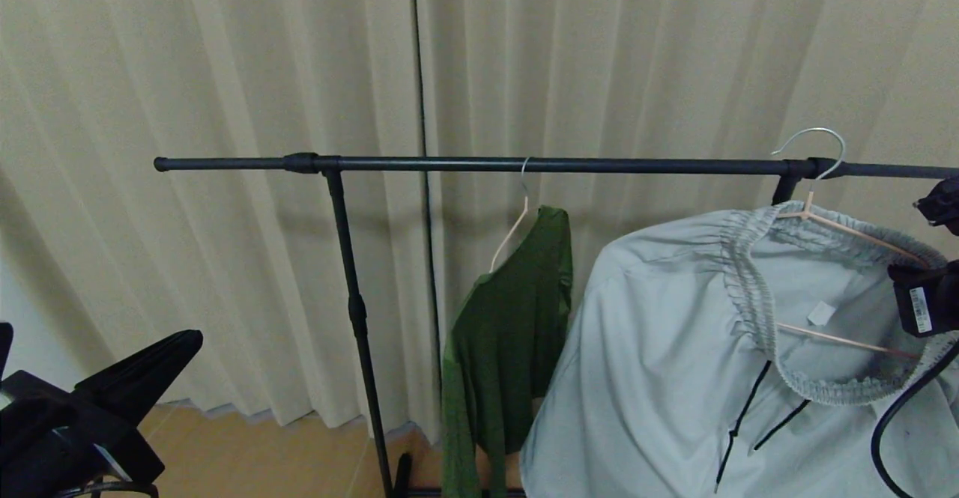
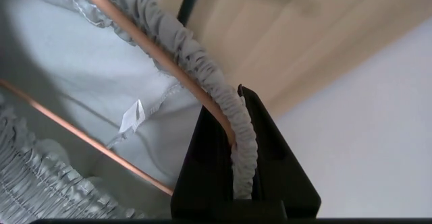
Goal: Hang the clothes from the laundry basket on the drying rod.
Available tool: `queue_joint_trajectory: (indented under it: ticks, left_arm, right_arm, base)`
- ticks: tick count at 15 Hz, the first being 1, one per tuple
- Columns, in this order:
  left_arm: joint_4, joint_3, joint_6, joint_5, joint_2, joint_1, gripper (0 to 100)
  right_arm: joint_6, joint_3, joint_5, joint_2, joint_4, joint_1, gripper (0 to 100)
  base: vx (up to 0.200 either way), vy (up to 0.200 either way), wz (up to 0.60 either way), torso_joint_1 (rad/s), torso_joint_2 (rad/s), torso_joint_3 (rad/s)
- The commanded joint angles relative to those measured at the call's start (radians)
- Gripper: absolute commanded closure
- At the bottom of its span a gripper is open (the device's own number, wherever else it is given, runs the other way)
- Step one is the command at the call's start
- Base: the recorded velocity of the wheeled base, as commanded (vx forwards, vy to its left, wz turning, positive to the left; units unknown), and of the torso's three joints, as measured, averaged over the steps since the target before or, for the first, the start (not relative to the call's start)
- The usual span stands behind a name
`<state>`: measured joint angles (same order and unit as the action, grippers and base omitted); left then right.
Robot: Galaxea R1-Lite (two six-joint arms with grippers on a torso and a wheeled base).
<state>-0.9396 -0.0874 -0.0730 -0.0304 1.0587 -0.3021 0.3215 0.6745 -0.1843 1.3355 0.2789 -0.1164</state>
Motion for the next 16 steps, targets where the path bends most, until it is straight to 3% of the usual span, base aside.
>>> queue_joint_trajectory:
  ticks: [1,5,16]
  left_arm:
    - [-0.001,0.002,-0.001,0.000,0.000,0.000,100]
    - [-0.001,0.000,-0.001,-0.002,-0.009,0.000,100]
    - [-0.001,0.003,-0.007,-0.002,-0.036,0.000,100]
  right_arm:
    - [0.001,0.007,0.000,0.022,0.000,0.000,100]
    - [-0.016,0.043,-0.037,0.111,0.002,0.000,100]
    - [-0.018,0.103,-0.184,0.244,0.002,0.034,100]
  base:
    - [0.200,0.000,0.00,0.002,0.00,0.002]
    - [0.200,0.000,0.00,0.004,0.00,0.006]
    - [0.000,0.000,0.00,0.000,0.00,0.000]
